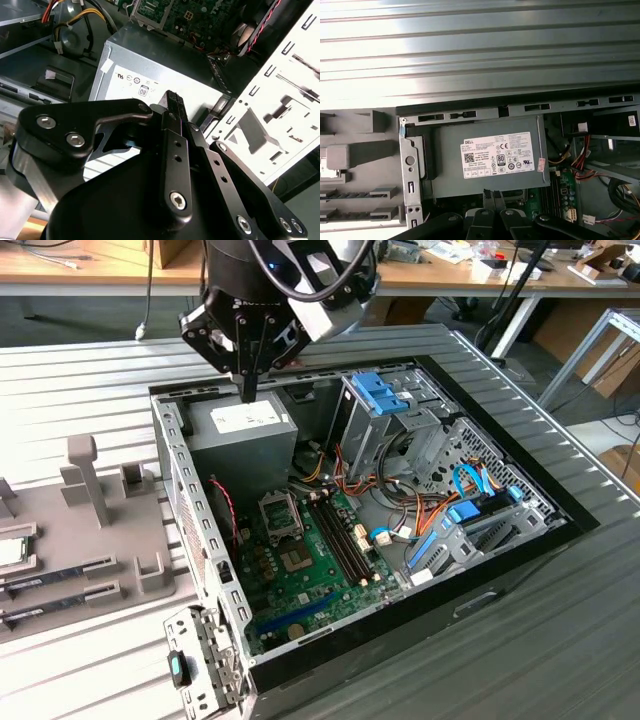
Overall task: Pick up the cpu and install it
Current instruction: 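Reach for the cpu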
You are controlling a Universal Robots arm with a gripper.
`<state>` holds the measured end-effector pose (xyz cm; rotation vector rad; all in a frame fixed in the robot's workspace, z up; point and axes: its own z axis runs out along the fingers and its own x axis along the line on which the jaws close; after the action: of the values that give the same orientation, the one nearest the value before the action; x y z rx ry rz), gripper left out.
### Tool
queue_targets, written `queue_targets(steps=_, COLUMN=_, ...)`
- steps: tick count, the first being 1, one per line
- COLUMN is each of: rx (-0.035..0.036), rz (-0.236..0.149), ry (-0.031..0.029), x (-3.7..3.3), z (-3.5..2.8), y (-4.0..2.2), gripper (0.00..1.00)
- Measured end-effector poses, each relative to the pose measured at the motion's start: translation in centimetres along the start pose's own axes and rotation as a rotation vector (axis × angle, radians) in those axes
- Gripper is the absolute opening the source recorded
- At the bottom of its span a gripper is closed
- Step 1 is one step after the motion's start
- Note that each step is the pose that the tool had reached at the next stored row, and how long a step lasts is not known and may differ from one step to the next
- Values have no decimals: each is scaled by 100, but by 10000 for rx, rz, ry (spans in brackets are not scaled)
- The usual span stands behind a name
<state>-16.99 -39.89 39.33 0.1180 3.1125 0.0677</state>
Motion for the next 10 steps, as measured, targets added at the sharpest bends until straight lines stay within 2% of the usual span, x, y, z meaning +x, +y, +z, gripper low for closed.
queue_targets(steps=10, rx=0, rz=0, ry=0, x=65, z=-2, y=-5, gripper=11)
